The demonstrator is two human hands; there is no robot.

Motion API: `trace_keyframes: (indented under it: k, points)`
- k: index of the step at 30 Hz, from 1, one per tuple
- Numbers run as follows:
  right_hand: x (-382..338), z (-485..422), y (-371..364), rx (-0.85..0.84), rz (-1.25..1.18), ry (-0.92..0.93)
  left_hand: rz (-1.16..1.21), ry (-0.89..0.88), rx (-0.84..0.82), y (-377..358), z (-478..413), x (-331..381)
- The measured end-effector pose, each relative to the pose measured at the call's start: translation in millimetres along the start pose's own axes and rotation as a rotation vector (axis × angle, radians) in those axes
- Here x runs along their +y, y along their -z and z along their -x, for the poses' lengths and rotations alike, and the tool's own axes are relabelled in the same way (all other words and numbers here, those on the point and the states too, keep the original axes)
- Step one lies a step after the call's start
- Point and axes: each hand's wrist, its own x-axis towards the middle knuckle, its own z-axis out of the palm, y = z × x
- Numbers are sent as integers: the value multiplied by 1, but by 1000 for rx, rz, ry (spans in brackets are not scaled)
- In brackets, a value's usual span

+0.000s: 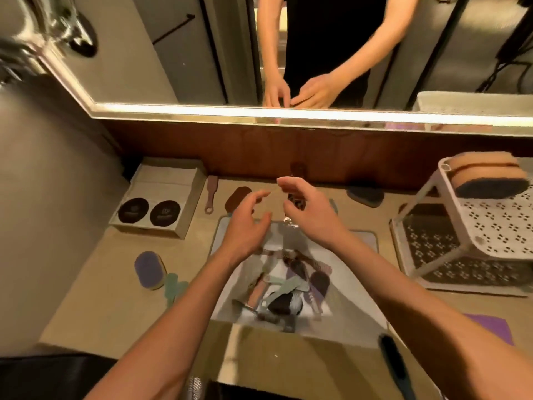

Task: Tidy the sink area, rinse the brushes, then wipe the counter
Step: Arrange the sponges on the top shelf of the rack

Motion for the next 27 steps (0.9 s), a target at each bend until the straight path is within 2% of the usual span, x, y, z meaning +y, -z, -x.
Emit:
trace_keyframes:
  k: [9, 12, 17, 18, 21, 24, 27]
  points:
    - [-20, -32, -139, -214, -12, -42, 125, 253, 100, 82, 31, -117]
    - [-22, -42, -176, -279, -9, -67, 33, 333, 139, 99, 37, -153]
    - [-22, -55, -240, -347, 2, -126, 70, 479, 221, 128, 45, -207]
    - [-23, -57, -252, -364, 0, -163, -14, 507, 229, 134, 45, -215]
    - [-23, -60, -282, -398, 7, -147, -286, 559, 142, 144, 46, -242]
    - [-18, -64, -307, -420, 41, -107, -243, 644, 31, 150, 50, -262]
    - [-13, -68, -323, -416, 30, -99, -248, 653, 5, 150, 52, -274]
